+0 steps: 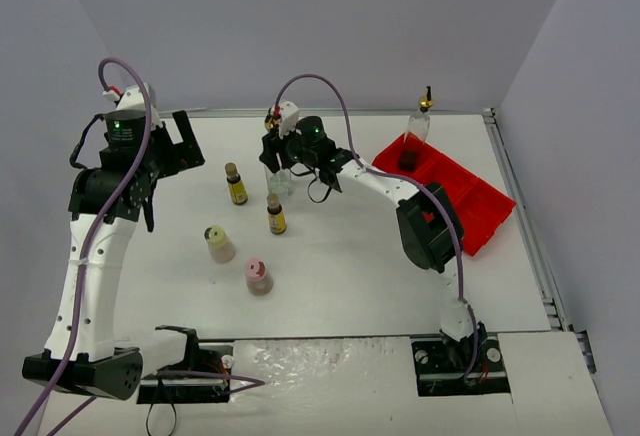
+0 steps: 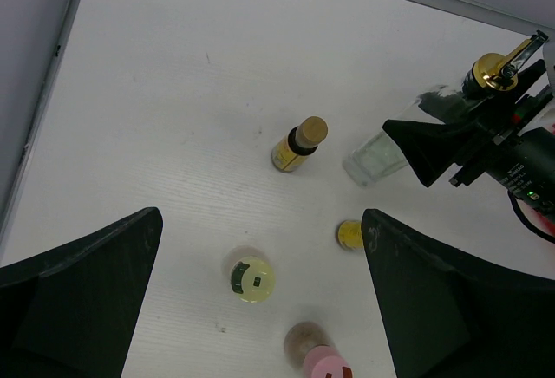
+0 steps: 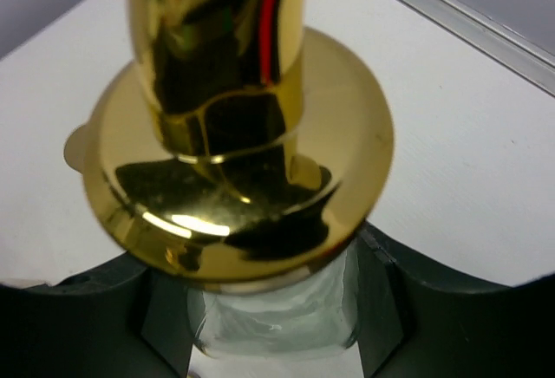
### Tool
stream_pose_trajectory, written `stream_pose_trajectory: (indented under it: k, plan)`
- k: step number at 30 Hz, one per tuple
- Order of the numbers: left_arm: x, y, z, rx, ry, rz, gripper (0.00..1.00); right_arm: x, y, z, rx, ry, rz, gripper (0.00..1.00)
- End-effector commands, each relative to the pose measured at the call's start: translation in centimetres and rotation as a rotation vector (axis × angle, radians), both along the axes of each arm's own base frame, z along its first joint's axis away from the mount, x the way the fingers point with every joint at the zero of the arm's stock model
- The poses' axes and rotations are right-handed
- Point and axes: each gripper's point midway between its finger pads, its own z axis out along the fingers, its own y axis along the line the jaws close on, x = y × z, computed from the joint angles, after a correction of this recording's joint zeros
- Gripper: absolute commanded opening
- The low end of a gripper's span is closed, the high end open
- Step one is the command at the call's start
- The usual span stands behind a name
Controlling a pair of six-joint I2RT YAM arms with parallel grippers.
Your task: Organize the condiment bottles
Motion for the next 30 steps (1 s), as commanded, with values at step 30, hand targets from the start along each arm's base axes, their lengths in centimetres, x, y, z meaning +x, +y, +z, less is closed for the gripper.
stream_pose_trajectory:
  k: [30]
  plan:
    - [-0.3, -0.3, 3.1, -0.031, -0.130, -0.017, 0.97, 0.3, -28.2, 16.8, 0.106, -0.429, -0.958, 0.00]
